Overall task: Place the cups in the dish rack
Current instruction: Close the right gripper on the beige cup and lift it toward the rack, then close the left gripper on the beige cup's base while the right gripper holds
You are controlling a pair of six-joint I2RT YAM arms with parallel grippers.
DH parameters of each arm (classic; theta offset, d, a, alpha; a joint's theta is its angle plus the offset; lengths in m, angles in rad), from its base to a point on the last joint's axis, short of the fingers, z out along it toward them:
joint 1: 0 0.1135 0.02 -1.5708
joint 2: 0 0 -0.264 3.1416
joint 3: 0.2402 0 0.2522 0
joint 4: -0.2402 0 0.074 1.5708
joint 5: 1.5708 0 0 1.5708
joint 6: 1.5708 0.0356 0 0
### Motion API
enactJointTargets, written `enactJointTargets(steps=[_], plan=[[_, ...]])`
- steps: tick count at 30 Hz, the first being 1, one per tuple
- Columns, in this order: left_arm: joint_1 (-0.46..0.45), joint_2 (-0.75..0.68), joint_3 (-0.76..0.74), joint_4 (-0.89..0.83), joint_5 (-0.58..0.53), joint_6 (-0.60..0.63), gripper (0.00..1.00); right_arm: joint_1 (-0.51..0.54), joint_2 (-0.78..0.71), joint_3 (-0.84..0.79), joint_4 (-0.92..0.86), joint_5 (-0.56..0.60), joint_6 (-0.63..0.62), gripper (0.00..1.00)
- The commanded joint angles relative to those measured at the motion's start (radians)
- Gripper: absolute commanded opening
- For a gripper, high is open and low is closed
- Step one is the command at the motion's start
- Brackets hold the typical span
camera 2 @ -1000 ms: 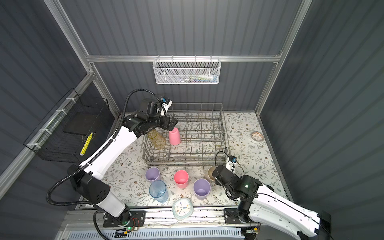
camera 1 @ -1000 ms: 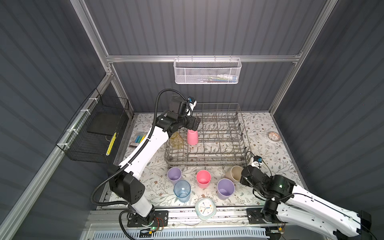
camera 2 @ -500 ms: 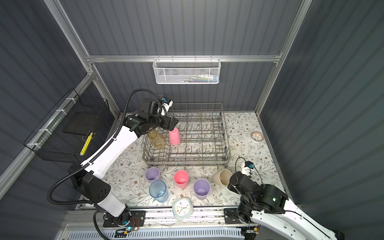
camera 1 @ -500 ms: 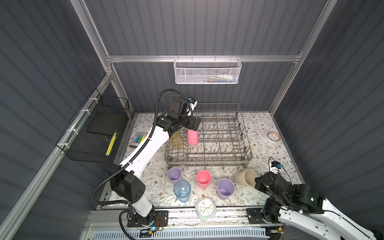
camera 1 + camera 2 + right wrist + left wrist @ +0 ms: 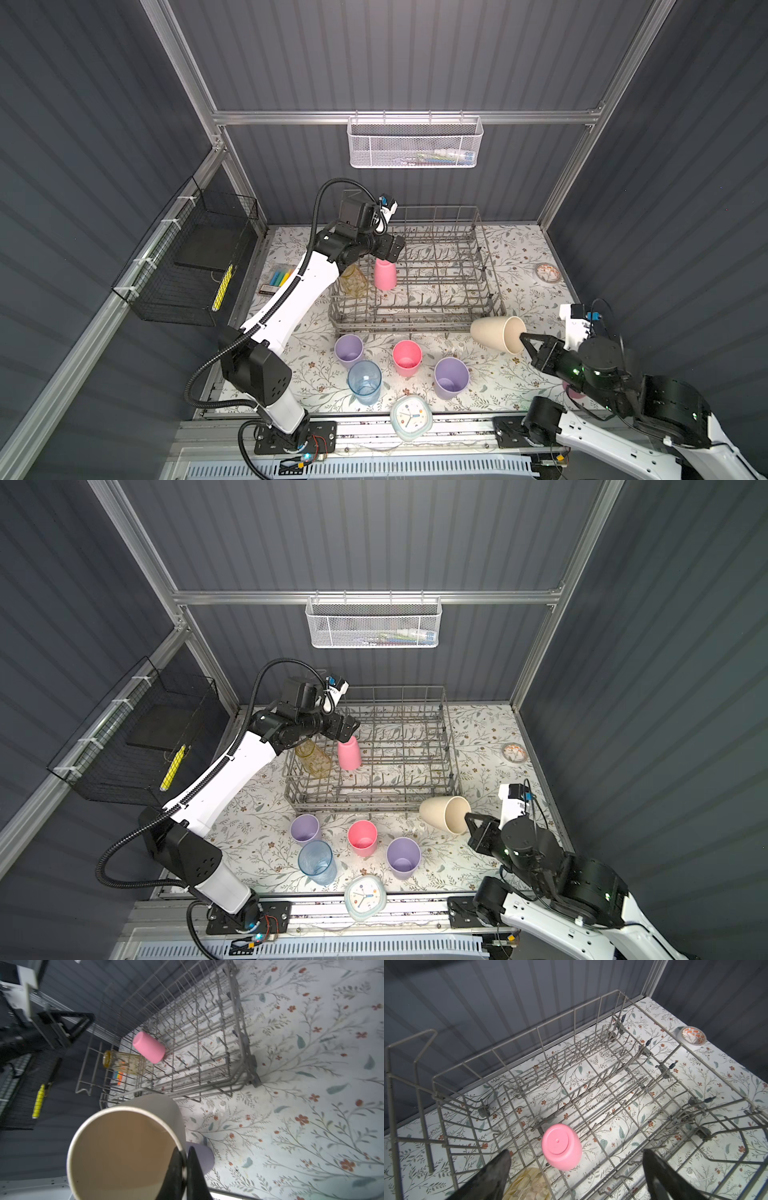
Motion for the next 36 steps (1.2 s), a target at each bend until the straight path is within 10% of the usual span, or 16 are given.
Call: enactJointTargets(steps=[1, 8, 19, 36], plan=[[-0.005, -0.025, 0.000, 0.062, 0.092, -0.025, 0.99, 0.002, 0.051, 0.043, 0.161, -0.001, -0.132, 0.00], [-0.005, -0.050, -0.049, 0.164, 0.233, -0.085, 0.98, -0.049, 0.198, 0.084, 0.395, -0.068, -0.301, 0.00], [0.004, -0.150, -0.189, 0.452, 0.605, -0.243, 0.98, -0.432, 0.437, -0.003, 0.858, -0.769, -0.176, 0.00], [0.056, -0.152, -0.299, 0.900, 1.008, -0.533, 0.97, -0.541, 0.482, -0.127, 1.201, -1.041, 0.018, 0.00]])
